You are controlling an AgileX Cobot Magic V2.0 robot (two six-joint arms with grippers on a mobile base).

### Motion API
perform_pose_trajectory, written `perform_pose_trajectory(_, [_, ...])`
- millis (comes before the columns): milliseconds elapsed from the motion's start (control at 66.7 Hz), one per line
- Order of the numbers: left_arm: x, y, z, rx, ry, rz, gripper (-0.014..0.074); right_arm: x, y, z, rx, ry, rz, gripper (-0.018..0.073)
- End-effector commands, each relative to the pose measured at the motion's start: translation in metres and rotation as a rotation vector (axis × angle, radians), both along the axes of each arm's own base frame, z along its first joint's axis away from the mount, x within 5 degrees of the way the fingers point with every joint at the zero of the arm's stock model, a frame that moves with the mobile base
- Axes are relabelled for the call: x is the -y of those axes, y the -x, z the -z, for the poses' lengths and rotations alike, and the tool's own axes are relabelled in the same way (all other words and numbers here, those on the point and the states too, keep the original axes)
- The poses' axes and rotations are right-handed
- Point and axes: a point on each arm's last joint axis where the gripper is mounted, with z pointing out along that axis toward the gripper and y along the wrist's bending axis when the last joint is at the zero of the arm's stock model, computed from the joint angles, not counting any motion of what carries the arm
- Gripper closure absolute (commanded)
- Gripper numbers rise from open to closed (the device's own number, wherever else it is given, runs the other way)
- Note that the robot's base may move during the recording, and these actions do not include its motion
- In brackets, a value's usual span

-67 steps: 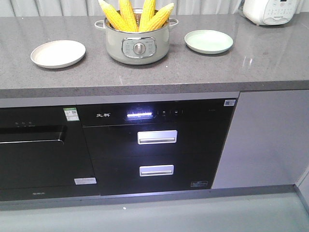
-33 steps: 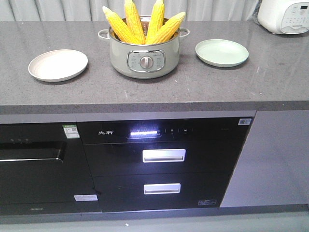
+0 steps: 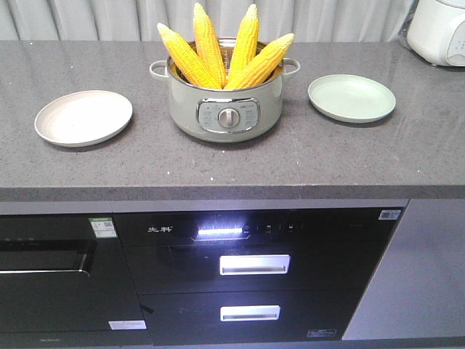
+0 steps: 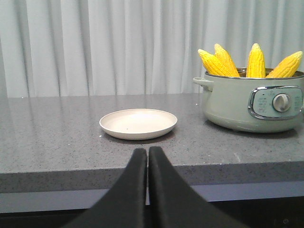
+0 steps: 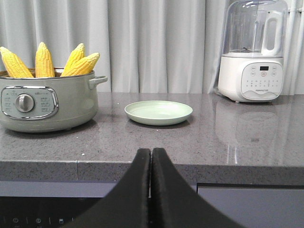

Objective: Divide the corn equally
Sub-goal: 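Continue driving forward and stop facing the corn pot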

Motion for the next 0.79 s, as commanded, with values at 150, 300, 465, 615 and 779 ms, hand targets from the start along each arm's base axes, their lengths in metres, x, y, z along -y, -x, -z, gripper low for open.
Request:
perform_pose_trajectory(150, [-0.0003,0.0034,-0.0133,0.107,0.014,-0.002,0.0603,0.0005,0.0010,-0.0042,0.073,0.016,0.008,0.0564])
perform_pose_trajectory(300, [-0.0003,0.0034,-0.0133,0.107,0.014,-0.002,0.0603,0.0005,0.0010,-0.0042,0.074,0.016,0.008,0.0564])
perform_pose_trajectory(465, [-0.0003,0.0034,-0.0133,0.107,0.014,-0.002,0.0603,0.0005,0.0010,-0.0042,0.074,0.016,0.008,0.0564])
perform_pose_trajectory(615, [-0.0003,0.0034,-0.0133,0.107,0.014,-0.002,0.0603,0.0005,0.0010,-0.0042,0.074,0.016,0.008,0.0564])
perform_pose_trajectory(779, [-0.0003,0.0034,-0.0133,0.107,0.014,-0.002,0.0603,0.0004,0.0010,-0.0041,0.073,0.016,0.008,0.0564])
